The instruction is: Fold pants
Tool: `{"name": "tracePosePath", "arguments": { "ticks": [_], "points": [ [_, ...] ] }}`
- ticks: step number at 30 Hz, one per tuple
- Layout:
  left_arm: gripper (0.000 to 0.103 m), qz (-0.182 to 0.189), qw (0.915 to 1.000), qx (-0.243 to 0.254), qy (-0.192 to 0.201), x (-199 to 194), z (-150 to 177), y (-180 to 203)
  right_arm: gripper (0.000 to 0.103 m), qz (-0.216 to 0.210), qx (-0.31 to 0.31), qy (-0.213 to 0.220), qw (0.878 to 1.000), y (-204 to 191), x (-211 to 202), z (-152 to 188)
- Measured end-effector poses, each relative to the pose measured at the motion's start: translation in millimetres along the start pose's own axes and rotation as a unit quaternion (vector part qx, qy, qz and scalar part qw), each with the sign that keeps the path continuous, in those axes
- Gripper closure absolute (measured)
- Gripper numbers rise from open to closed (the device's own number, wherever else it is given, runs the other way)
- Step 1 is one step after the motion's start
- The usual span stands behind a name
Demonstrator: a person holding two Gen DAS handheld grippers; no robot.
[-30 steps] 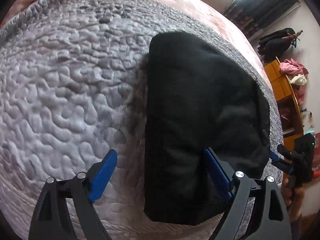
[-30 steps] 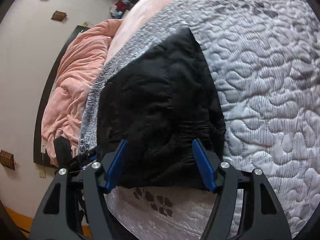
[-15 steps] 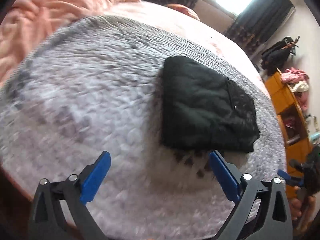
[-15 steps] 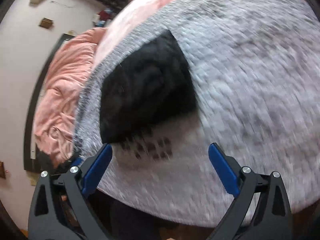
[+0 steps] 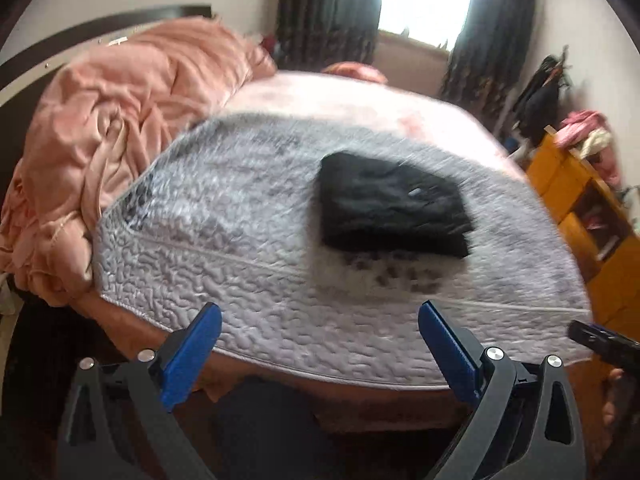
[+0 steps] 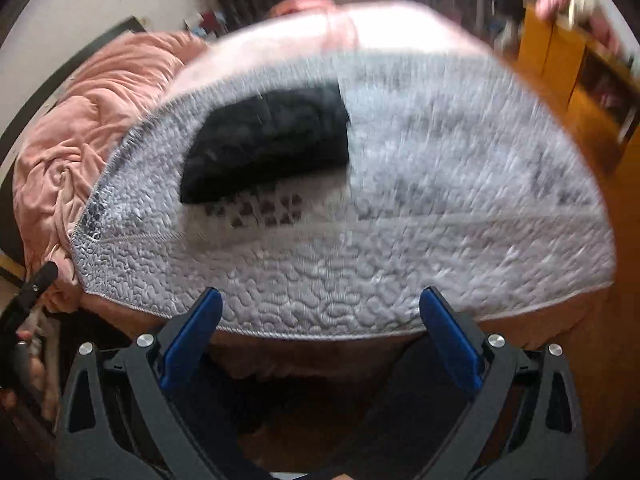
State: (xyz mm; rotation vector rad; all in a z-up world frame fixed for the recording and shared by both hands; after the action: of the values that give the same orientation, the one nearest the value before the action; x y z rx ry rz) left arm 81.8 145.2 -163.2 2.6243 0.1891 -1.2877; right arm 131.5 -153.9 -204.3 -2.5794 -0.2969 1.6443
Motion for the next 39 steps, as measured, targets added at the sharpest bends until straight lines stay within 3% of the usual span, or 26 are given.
{"name": "tracePosePath", "arguments": {
  "ticks": [6,10,14,18,27,39],
  "points": [
    [0.004,0.020,0.9989,0.039,0.017,-62,12,35,0.004,0.010,-0.034,0.105,0.994,-34,-92,2],
    [0.004,0.015,0.9974,0.064,0.029,-85,21,52,0.004,0.016,-0.059,0.136,0.989,-50,-121,5],
    [0.004,0.065,0.9963,0.045,0.035,-99,22,57,0.004,0.009,-0.067,0.145,0.987,-58,-131,6],
    [0.004,0.035,0.9969,0.057,0.041,-95,18,58,0.004,0.011,-0.073,0.148,0.986,-63,-131,6],
    [0.004,0.013,0.9986,0.045,0.025,-83,13,55,0.004,0.017,-0.088,0.143,0.986,-69,-121,0],
    [0.004,0.026,0.9985,0.040,0.025,-82,7,55,0.004,0.026,-0.104,0.151,0.983,-75,-121,-3]
  ]
}}
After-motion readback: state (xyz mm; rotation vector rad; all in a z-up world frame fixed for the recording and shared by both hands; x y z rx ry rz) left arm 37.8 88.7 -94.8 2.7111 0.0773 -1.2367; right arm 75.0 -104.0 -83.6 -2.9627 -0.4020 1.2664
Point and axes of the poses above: each gripper's, at about its wrist camera, not at the fingertips, and x roughly the way its jaws point, y to its right, z to its underside, the point moved 8 cm from there along x, roughly the way its jaws point, and after that the axes turned 7 degrees about -y, right-handed, at the moved point
